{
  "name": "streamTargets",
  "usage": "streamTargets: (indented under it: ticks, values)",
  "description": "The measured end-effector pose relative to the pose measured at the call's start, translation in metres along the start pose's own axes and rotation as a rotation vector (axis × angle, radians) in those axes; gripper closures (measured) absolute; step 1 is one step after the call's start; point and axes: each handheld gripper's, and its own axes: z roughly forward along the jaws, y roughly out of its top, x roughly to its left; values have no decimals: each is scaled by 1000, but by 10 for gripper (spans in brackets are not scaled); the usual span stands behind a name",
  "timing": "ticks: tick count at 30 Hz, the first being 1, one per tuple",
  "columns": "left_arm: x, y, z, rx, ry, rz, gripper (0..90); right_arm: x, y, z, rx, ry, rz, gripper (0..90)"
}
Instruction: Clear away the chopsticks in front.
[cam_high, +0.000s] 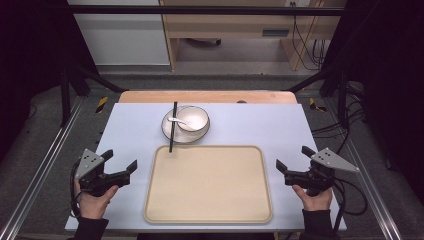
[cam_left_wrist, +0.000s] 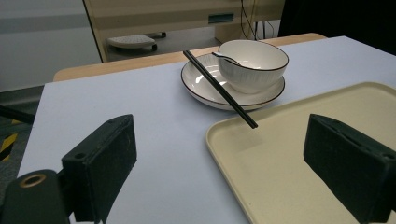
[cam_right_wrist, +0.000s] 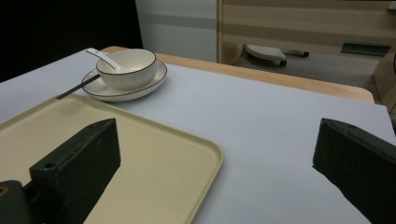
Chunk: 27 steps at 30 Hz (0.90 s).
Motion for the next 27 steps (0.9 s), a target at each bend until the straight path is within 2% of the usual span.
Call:
streamTargets:
  ticks: [16, 24, 27]
  values:
    - [-11, 1, 17, 22, -8, 12, 97, 2, -1, 1, 9, 1, -6, 11]
    - [-17, 8, 29, 26, -15, 27, 98, 2, -1, 2, 11, -4, -1, 12]
    - [-19, 12, 34, 32, -17, 43, 98, 4, 0, 2, 10, -4, 0, 12]
